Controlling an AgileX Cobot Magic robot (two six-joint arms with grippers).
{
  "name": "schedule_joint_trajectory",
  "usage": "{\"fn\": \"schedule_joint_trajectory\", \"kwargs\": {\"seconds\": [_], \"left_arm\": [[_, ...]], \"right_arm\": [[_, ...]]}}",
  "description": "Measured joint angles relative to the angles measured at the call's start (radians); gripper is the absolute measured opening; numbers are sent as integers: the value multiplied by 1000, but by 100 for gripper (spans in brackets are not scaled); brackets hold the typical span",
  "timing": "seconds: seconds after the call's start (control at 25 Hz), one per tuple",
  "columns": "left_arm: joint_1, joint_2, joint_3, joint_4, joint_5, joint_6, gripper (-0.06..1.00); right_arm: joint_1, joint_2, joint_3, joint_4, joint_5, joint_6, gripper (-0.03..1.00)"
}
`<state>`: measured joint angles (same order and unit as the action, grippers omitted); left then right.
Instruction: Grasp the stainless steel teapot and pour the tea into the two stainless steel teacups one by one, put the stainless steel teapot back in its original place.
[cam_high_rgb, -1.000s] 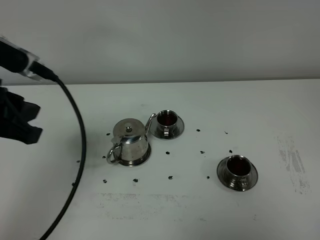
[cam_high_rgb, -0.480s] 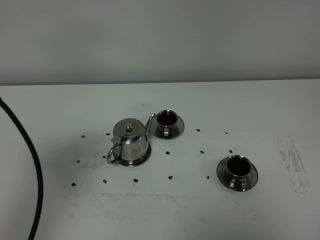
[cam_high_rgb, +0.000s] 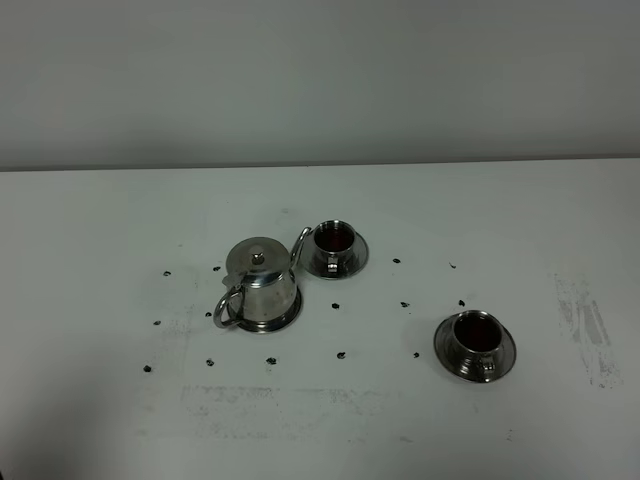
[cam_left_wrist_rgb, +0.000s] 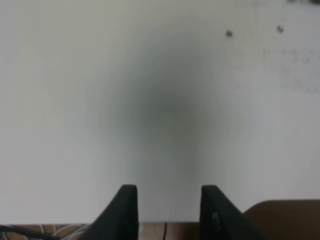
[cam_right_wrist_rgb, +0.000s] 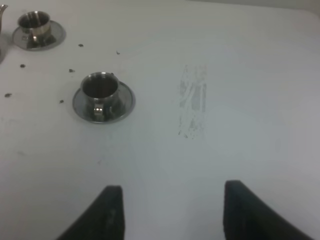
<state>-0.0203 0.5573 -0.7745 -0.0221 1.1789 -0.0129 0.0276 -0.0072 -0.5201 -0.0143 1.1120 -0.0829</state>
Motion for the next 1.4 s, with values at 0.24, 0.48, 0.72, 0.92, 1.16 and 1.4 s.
{"fn": "schedule_joint_trajectory", "kwargs": {"seconds": [0.24, 0.48, 0.72, 0.92, 1.16, 1.4], "left_arm": [[21, -211, 222, 3, -194, 0, 32], [22, -338, 288, 22, -190, 13, 32], [22, -440, 303, 16, -119, 32, 32], [22, -523, 318, -4, -119, 51, 32], [22, -561, 318, -27, -119, 87, 32], [22, -561, 318, -27, -119, 90, 32]], "right_arm": [[0, 0, 0, 0, 0, 0, 43], [0, 0, 0, 0, 0, 0, 43], [0, 0, 0, 0, 0, 0, 43], [0, 0, 0, 0, 0, 0, 43], [0, 0, 0, 0, 0, 0, 43], [0, 0, 0, 0, 0, 0, 43]]}}
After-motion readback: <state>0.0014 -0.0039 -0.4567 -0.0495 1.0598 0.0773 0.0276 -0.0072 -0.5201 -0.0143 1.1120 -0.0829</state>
